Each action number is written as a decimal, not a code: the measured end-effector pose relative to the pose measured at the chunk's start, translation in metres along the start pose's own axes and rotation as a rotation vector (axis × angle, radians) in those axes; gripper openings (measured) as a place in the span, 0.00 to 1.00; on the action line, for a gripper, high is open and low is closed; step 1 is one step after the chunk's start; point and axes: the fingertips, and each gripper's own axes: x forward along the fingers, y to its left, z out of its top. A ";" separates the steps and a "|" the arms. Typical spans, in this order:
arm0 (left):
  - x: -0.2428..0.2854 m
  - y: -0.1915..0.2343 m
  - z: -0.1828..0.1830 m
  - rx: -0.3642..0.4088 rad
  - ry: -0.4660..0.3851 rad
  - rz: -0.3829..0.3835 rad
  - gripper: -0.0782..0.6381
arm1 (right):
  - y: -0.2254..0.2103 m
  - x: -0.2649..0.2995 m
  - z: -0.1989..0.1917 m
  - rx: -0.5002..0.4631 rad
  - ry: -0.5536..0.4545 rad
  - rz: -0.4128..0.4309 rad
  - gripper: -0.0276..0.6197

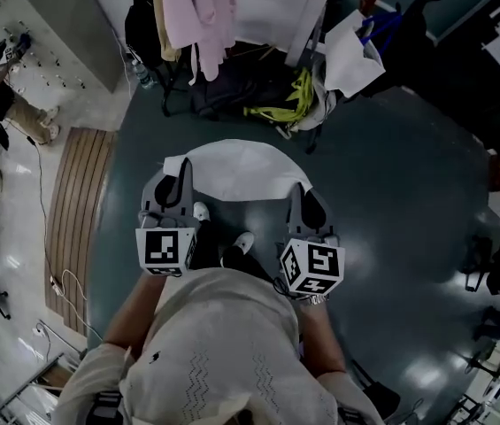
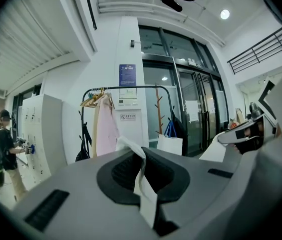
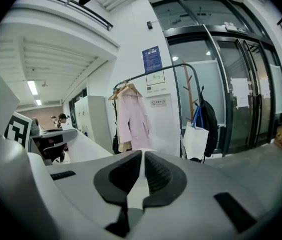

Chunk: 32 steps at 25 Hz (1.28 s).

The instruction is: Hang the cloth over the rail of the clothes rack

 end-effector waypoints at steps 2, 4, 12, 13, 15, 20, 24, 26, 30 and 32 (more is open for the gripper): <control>0.017 0.005 0.000 0.003 -0.001 -0.005 0.13 | -0.007 0.012 0.005 -0.001 -0.004 -0.019 0.08; 0.038 0.010 -0.006 -0.010 0.009 -0.016 0.13 | -0.015 0.026 0.008 0.001 0.000 -0.045 0.08; 0.149 0.030 -0.010 -0.037 0.043 -0.116 0.13 | -0.046 0.111 0.031 0.010 0.047 -0.140 0.08; 0.163 0.034 -0.009 -0.039 0.044 -0.130 0.13 | -0.049 0.124 0.037 0.010 0.048 -0.150 0.08; 0.190 0.044 -0.006 -0.040 0.044 -0.158 0.13 | -0.052 0.150 0.048 0.016 0.046 -0.174 0.08; 0.253 0.076 0.002 -0.045 0.033 -0.217 0.13 | -0.049 0.206 0.072 0.014 0.043 -0.225 0.08; 0.290 0.099 0.015 -0.031 0.013 -0.224 0.13 | -0.054 0.230 0.094 0.012 0.014 -0.265 0.08; 0.308 0.108 0.026 -0.008 -0.004 -0.213 0.13 | -0.064 0.239 0.109 0.004 -0.004 -0.285 0.08; 0.346 0.122 0.047 0.054 -0.050 -0.180 0.13 | -0.091 0.265 0.139 -0.014 -0.046 -0.291 0.08; 0.361 0.123 0.056 0.069 -0.063 -0.168 0.13 | -0.105 0.277 0.151 -0.026 -0.066 -0.281 0.08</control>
